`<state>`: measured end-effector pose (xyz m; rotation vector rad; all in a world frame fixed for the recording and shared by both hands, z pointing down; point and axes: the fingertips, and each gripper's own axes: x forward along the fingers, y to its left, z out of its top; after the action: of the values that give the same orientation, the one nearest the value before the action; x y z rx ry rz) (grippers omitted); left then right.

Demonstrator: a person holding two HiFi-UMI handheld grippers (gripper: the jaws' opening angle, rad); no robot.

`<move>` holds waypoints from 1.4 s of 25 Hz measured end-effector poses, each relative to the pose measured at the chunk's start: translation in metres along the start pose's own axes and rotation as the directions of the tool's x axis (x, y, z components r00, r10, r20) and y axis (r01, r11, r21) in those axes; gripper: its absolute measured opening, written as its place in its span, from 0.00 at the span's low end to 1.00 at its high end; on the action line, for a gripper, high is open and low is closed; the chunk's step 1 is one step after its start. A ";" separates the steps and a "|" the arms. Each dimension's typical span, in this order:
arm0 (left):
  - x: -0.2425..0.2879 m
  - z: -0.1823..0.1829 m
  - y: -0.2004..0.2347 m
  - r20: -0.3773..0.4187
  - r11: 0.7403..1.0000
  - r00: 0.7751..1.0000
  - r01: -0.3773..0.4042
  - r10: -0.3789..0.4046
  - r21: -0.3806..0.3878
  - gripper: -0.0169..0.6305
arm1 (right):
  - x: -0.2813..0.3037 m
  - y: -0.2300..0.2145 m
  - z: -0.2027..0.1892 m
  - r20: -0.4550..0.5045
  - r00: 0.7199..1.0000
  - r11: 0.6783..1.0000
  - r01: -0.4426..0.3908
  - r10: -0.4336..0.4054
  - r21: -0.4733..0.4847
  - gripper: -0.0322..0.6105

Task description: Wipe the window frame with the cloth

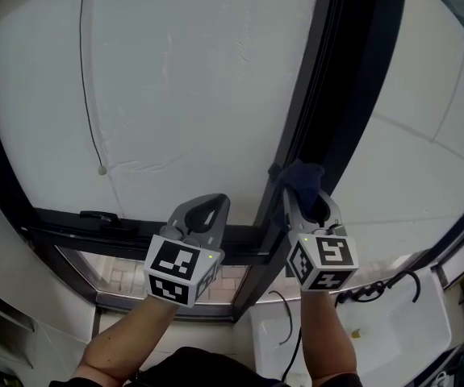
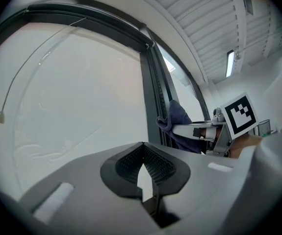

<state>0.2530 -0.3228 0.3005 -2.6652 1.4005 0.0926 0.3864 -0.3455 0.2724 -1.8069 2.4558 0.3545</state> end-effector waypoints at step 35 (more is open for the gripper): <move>-0.001 -0.170 -0.035 -0.266 0.991 0.960 0.057 -0.087 -0.119 0.02 | -0.034 0.027 -0.214 -0.259 0.965 0.998 -0.028 0.040 0.051 0.25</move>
<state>0.2802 -0.3260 0.4715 -2.9066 1.4047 -0.2167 0.3880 -0.3552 0.4910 -1.9032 2.6410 0.0620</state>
